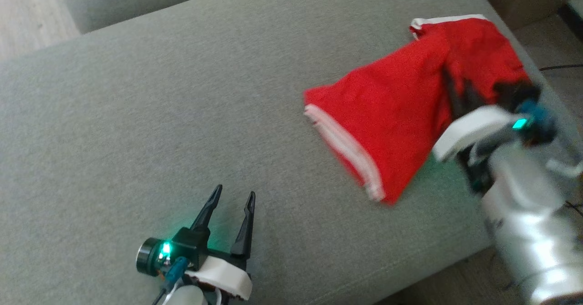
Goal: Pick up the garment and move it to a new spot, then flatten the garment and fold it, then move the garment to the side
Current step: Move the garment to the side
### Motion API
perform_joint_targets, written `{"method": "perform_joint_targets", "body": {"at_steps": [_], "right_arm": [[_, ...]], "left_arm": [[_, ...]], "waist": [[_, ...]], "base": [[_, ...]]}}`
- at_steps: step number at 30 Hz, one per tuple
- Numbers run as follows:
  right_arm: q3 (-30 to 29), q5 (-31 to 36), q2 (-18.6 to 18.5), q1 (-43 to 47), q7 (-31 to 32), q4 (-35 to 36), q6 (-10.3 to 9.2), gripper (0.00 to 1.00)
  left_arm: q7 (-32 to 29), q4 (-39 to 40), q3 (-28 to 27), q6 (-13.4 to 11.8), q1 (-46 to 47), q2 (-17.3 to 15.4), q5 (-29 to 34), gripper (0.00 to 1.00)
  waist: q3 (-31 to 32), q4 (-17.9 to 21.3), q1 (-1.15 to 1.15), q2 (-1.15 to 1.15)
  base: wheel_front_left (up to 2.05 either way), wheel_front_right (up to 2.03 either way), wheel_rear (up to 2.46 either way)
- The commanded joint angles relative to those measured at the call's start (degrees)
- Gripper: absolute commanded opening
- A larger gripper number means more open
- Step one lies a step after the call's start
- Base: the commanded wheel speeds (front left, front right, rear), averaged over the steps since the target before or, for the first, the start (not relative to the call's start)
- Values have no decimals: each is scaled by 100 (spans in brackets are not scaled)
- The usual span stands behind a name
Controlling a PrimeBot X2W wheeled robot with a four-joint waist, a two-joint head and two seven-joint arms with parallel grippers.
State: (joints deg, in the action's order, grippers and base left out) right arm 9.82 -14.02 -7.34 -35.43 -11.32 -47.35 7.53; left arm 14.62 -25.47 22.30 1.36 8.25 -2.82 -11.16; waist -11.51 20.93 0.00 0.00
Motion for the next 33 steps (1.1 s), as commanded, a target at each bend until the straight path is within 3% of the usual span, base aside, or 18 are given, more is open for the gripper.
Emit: {"method": "perform_joint_targets", "body": {"at_steps": [1,10,11,12,15,19,24,28,33], "right_arm": [[23,113,-153,-304,28,145,-4,0],[-1095,1086,-1361,-1345,453,-756,-4,0],[-1299,1226,-1459,-1402,424,-848,-4,32],[-1487,1373,-1514,-1443,383,-923,-4,100],[-1975,1682,-1466,-1525,126,-1019,-4,100],[-2206,1940,-1090,-1535,-205,-926,-4,100],[-1975,1861,-502,-1320,-356,-541,-4,100],[-1575,1468,-101,-823,-365,235,-4,100],[-1214,1084,152,-63,-366,934,-4,100]], "left_arm": [[38,142,-142,-10,203,-6,41,100],[38,132,-214,-2,290,-6,132,100],[38,137,-223,-8,303,-6,139,100],[38,141,-234,-11,313,-6,145,100],[38,153,-275,-42,326,-6,160,100],[38,172,-448,-105,316,-6,168,100],[38,234,-707,-154,283,-6,225,100],[38,304,-926,-193,237,-6,248,100],[38,388,-1095,-242,133,-6,224,100]], "waist": [[-65,-93,0,0],[-218,-434,0,0],[-233,-457,0,0],[-243,-473,0,0],[-270,-498,0,0],[-264,-475,0,0],[-173,-515,0,0],[-63,-673,0,0],[81,-929,0,0]], "base": [[0,0,0],[0,0,0],[0,0,0],[0,0,0],[0,0,0],[0,0,0],[0,0,0],[0,0,0],[0,0,0]]}}
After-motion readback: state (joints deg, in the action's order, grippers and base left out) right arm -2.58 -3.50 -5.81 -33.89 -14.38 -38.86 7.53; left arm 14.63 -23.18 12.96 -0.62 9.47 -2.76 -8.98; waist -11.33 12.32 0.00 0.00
